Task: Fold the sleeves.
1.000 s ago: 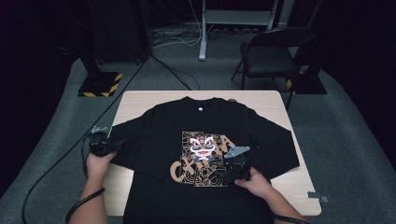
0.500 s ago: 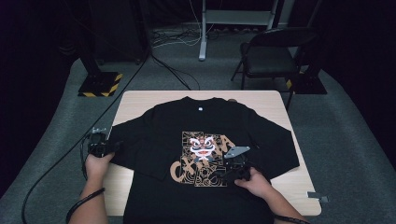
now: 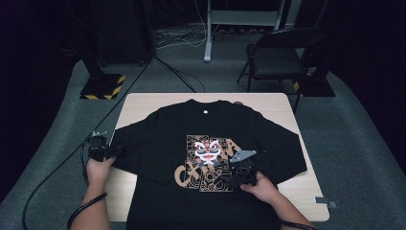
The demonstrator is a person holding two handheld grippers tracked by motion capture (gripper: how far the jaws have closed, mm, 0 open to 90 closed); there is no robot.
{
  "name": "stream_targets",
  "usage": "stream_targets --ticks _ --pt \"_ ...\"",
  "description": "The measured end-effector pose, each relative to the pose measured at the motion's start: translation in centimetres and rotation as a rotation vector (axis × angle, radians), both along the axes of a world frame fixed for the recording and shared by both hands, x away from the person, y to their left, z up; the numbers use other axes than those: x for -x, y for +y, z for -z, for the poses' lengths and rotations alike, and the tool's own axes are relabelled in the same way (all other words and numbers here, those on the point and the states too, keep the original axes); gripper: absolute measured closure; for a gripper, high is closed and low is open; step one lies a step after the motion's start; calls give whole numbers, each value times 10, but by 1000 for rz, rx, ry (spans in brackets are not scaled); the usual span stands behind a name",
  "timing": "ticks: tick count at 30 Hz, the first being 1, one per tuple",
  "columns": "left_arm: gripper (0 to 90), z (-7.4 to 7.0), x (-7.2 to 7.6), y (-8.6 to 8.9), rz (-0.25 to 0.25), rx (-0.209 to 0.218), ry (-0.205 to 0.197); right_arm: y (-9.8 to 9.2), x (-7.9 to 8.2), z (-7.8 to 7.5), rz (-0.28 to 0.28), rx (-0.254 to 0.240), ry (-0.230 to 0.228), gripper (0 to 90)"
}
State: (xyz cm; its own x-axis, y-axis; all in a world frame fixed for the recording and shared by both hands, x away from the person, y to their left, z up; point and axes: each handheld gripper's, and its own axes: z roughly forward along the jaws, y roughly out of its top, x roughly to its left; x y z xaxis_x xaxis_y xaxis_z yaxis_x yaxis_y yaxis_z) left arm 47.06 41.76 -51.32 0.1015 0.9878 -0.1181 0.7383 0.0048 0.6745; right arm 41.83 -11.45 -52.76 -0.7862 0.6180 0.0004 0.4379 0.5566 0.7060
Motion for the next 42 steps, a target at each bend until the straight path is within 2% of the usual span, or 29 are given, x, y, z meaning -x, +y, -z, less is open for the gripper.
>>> stream_targets --ticks 6,12,17,23,25,28,33,37,42 --pt "273 2 1 6 -15 25 2 0 0 0 -1 0 -1 0" --pt "303 2 1 5 -9 24 -9 0 0 0 0 0 0 0" --pt "366 3 0 5 -1 19 -15 0 0 0 0 1 -1 0" --pt "446 3 0 8 -8 37 -27 0 0 0 1 0 0 0" --pt "490 3 0 6 -6 14 -28 0 0 0 1 0 -1 0" --pt "573 3 1 6 -13 1 -35 0 0 0 0 0 0 0" --pt "647 3 1 5 -2 15 -32 0 0 0 1 0 0 0" --pt "714 2 0 0 22 -8 -22 0 0 0 0 0 0 0" --pt "782 3 0 4 24 15 -33 0 0 0 1 0 -1 0"
